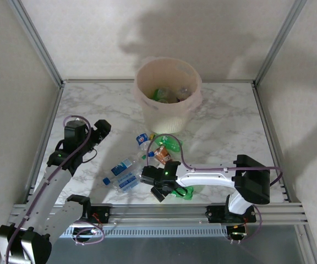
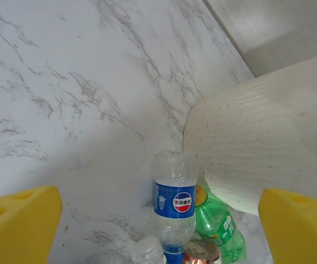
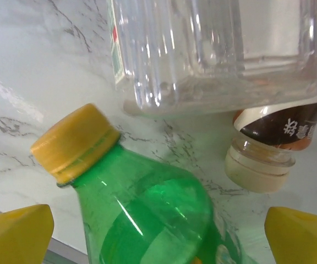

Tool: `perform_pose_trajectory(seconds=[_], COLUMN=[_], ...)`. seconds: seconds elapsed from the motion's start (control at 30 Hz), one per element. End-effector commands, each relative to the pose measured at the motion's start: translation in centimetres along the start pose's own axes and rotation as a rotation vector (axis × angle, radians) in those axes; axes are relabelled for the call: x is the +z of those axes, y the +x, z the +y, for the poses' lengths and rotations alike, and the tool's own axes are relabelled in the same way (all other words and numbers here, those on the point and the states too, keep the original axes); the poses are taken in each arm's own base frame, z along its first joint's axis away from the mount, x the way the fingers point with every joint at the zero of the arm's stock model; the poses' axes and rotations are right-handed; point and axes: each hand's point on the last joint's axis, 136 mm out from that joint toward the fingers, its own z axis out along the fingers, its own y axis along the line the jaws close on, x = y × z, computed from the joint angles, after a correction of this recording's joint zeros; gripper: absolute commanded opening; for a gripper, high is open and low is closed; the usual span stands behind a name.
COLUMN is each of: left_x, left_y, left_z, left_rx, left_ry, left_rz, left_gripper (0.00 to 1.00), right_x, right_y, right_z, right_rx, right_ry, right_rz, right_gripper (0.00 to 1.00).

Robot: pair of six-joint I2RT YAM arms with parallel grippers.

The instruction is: Put the plastic bottles in the bin

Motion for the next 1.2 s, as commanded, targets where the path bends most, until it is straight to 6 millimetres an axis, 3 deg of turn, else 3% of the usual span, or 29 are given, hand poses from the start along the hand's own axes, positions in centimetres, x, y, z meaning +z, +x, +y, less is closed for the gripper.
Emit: perform_pose_trajectory(seconds=[0.0, 0.2, 0.47, 0.67, 0.93, 1.17], left_x=[0.4, 0.4, 0.6, 0.8, 0.9, 0.8], left_y=[0.3, 0.3, 0.4, 0.5, 0.5, 0.3], left_z=[0.0, 0.1, 0.1, 0.2, 0.0, -0.1], left_rx=[0.002, 0.001, -0.002, -0.004, -0.011, -0.010], left_ry=[0.007, 0.006, 0.010, 0.006, 0.014, 0.019], left_rz=[0.006, 0.008, 0.011, 0.013, 0.012, 0.004], left_gripper=[0.92, 0.92, 0.92, 0.92, 0.92, 0.93], right_x=[0.9, 1.7, 2.9, 2.9, -0.7, -6.4], right_y=[1.7, 2.6, 3.8, 3.5, 0.9, -3.0], right_z=[-0.8, -0.9, -2.0, -3.0, -3.9, -5.1], right_rx=[0.012, 0.073, 0.165, 0.199, 0.233, 0.281], right_ry=[0.055, 0.052, 0.058, 0.089, 0.104, 0.103], right_rz=[0.046, 0.076, 0.086, 0.058, -0.046, -0.215], right_gripper=[0.99, 0.97, 0.81, 0.65, 0.57, 0.54])
